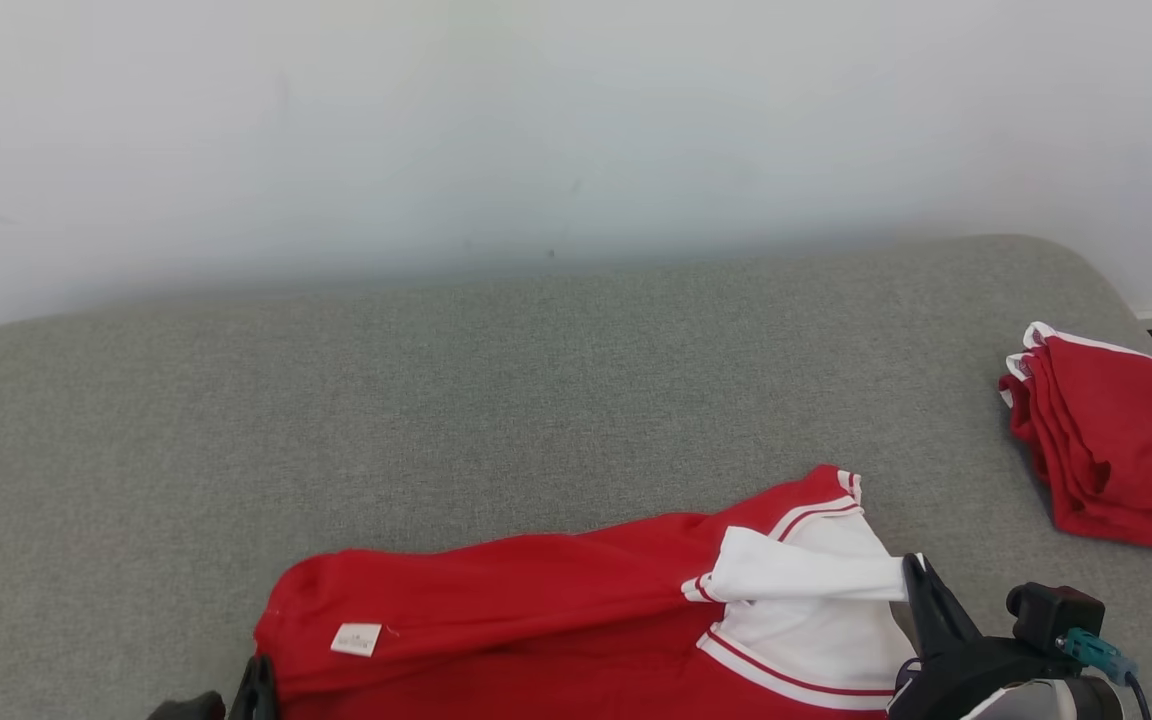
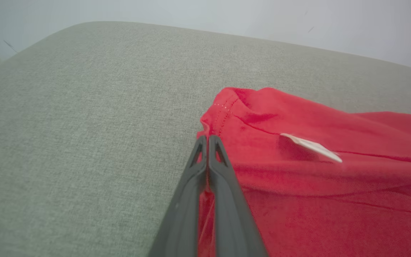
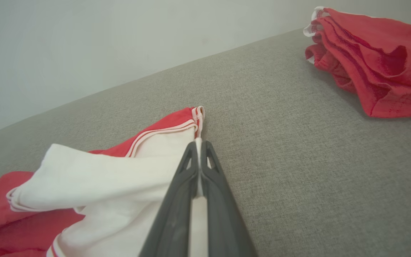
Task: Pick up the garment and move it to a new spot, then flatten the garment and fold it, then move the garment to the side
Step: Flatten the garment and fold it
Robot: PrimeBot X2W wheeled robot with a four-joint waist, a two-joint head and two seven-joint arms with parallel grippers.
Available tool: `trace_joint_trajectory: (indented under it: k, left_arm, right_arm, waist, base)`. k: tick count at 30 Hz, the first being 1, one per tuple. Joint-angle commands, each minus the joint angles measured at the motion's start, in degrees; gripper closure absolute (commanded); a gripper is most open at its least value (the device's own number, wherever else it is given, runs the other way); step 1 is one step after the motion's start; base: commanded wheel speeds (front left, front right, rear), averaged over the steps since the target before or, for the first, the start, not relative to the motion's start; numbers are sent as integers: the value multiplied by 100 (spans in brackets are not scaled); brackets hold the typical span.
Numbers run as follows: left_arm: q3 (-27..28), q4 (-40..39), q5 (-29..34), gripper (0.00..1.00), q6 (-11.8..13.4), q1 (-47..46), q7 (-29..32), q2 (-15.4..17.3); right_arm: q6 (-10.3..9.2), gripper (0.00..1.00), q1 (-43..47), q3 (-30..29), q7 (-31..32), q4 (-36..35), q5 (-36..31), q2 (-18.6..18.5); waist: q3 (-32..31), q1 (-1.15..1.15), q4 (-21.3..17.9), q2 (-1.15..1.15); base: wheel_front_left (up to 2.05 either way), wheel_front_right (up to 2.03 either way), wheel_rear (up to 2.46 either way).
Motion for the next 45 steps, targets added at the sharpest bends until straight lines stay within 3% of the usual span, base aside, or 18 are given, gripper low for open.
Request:
trace_joint_trajectory:
  k: [1,26,27,28,30,38,45]
  left_arm:
    - [26,-24,-25,100,12,121,-17,-12]
    - [-34,-327,-2,100,-1,692,-17,-85]
    - [-62,-385,13,100,-13,676,-17,-85]
    - [-85,-468,65,87,-10,671,-18,-85]
    - [-105,-592,120,0,30,728,-17,-84]
    - [-65,-1174,368,0,269,1061,-17,-85]
    - [-96,-1340,372,0,325,1175,-17,-86]
  right_arm:
    - [-14,100,67,-55,-25,-45,-52,40]
    - [-14,100,495,-701,-25,-154,-568,365]
    - [-14,63,485,-737,-24,-154,-570,364]
    - [-14,0,481,-762,-25,-146,-585,373]
    - [-14,0,465,-826,-25,-188,-621,394]
    - [-14,0,497,-815,-25,-592,-863,468]
    - [-14,0,420,168,12,-991,-772,313]
  waist:
    - [-29,1,10,1]
    - [-83,1,10,1]
    - [-78,1,16,1]
    - [-74,1,25,1]
    - [-63,1,36,1]
    - [-36,1,68,1]
    - [-46,1,120,1]
  base:
    - [0,0,0]
    - [0,0,0]
    - [0,0,0]
    - [0,0,0]
    - [0,0,0]
    - [0,0,0]
    - [0,0,0]
